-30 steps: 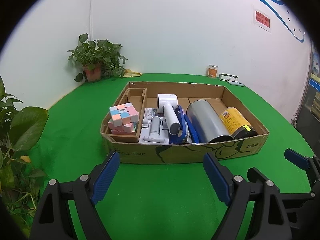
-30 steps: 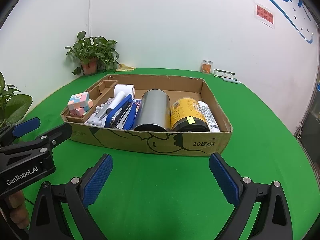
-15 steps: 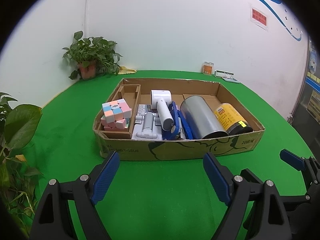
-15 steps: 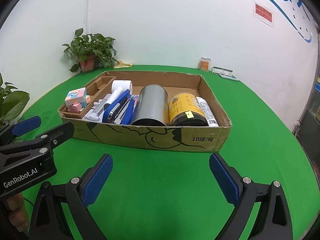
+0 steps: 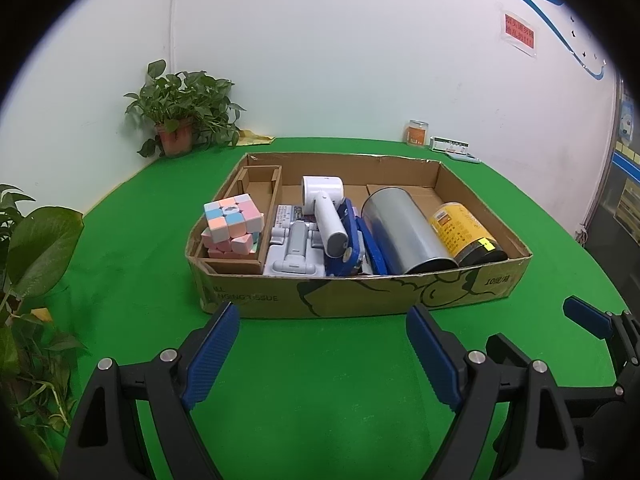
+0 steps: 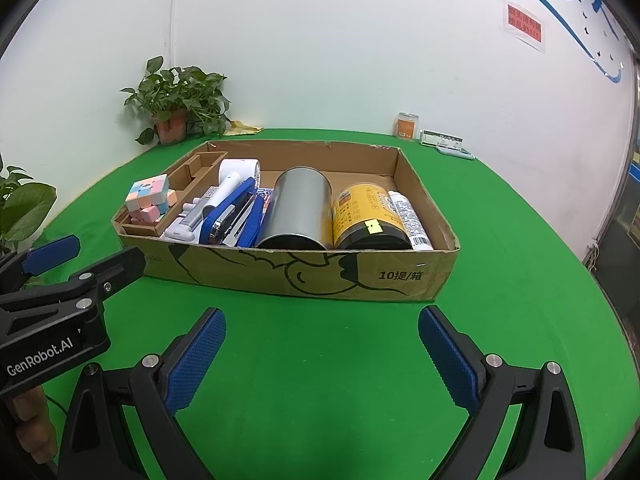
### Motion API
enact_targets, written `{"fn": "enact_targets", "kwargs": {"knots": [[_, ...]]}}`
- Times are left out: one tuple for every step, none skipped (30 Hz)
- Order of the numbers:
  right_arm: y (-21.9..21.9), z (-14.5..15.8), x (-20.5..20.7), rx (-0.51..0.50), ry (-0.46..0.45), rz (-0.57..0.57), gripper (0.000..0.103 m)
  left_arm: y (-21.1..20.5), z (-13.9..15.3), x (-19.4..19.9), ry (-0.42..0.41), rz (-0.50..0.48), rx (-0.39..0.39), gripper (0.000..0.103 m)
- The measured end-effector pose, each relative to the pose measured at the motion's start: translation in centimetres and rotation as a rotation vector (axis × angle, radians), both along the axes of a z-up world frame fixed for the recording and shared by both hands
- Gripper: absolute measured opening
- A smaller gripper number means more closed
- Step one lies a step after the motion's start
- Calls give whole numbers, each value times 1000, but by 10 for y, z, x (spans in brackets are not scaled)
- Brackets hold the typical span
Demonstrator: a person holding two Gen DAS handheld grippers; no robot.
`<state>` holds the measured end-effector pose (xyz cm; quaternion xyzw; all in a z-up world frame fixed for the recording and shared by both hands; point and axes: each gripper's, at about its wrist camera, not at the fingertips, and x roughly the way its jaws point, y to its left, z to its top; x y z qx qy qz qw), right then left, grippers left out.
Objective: Organize rigid objects
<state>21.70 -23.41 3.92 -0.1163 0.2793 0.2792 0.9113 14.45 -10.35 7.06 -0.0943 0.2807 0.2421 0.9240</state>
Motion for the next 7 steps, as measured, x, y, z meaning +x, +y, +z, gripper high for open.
{"fn": "enact_targets", "kwargs": {"knots": [[1, 0, -1, -2, 0, 2, 98, 0, 0, -1, -3, 0, -3, 86], [1, 0, -1, -2, -1, 4, 98, 1, 1, -1, -9, -1, -2, 86], [1, 0, -2, -3, -2, 5, 98, -1, 1, -3, -18, -4, 5, 86], [1, 0, -2, -5, -3, 5, 98, -2, 1, -4, -27, -13, 19, 86], [1, 0, -3, -5, -6, 5, 98, -4, 2, -4, -27, -16, 37, 86], [1, 1, -3, -5, -9, 4, 98, -6, 2, -3, -26, -16, 54, 86], [1, 1, -2, -4, -10, 1, 98, -7, 2, -2, -28, -15, 62, 86]]}}
